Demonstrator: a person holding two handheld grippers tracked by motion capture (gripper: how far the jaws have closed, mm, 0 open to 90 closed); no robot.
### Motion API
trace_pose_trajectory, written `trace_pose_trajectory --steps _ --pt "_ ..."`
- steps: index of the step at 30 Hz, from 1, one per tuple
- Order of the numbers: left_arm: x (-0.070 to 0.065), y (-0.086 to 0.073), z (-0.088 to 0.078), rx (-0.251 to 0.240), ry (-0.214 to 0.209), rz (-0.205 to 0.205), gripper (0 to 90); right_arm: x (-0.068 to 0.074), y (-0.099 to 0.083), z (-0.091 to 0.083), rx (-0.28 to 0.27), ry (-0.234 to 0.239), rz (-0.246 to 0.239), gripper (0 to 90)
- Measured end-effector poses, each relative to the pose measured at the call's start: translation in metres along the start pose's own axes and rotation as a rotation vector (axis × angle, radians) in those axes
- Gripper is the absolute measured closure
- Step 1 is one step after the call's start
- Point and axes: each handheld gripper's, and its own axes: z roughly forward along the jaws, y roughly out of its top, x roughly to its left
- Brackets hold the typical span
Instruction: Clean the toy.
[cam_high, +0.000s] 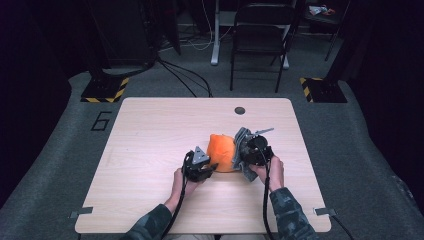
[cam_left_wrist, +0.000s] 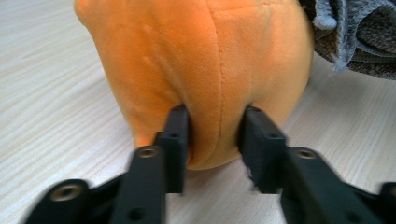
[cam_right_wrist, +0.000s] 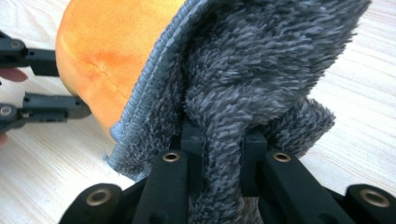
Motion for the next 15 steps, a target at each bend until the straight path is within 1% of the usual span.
trace_pose_trajectory --steps 1,2,4,5,6,8,10,11,12,14,15 --pt "0.001 0.0 -0.001 -0.001 -0.003 0.002 73.7 0.0 0.0 -0.001 -0.002 -0.002 0.002 77.1" --pt "0.0 0.0 -0.002 -0.009 -0.011 -0.018 76.0 0.0 0.0 -0.002 0.001 -0.003 -0.006 77.2" --pt "0.002 0.002 -0.004 -0.027 -0.013 -0.024 78.9 0.002 0.002 -0.007 -0.001 -0.004 0.0 77.2" --pt "0.004 0.003 -0.005 -0.029 -0.024 -0.037 80.1 0.003 0.004 -0.011 -0.004 -0.012 -0.013 77.2" --pt "0.005 0.004 -0.007 -0.034 -0.031 -0.052 81.0 0.005 0.005 -0.014 -0.013 -0.01 -0.018 77.2" --pt "0.004 0.007 -0.009 -0.044 -0.045 -0.08 82.0 0.008 0.009 -0.021 -0.036 0.004 -0.026 77.3" --pt "0.003 0.011 -0.012 -0.045 -0.058 -0.092 82.5 0.016 0.013 -0.028 -0.061 0.023 -0.037 77.2" --pt "0.002 0.013 -0.014 -0.046 -0.066 -0.087 82.6 0.021 0.015 -0.031 -0.07 0.029 -0.053 77.2" --pt "-0.001 0.015 -0.015 -0.049 -0.069 -0.091 82.7 0.027 0.016 -0.034 -0.079 0.028 -0.065 77.2" --pt "-0.005 0.017 -0.017 -0.05 -0.088 -0.081 82.7 0.039 0.019 -0.037 -0.095 0.038 -0.101 77.2" --pt "-0.007 0.018 -0.018 -0.051 -0.09 -0.077 82.8 0.045 0.019 -0.038 -0.106 0.043 -0.117 77.2"
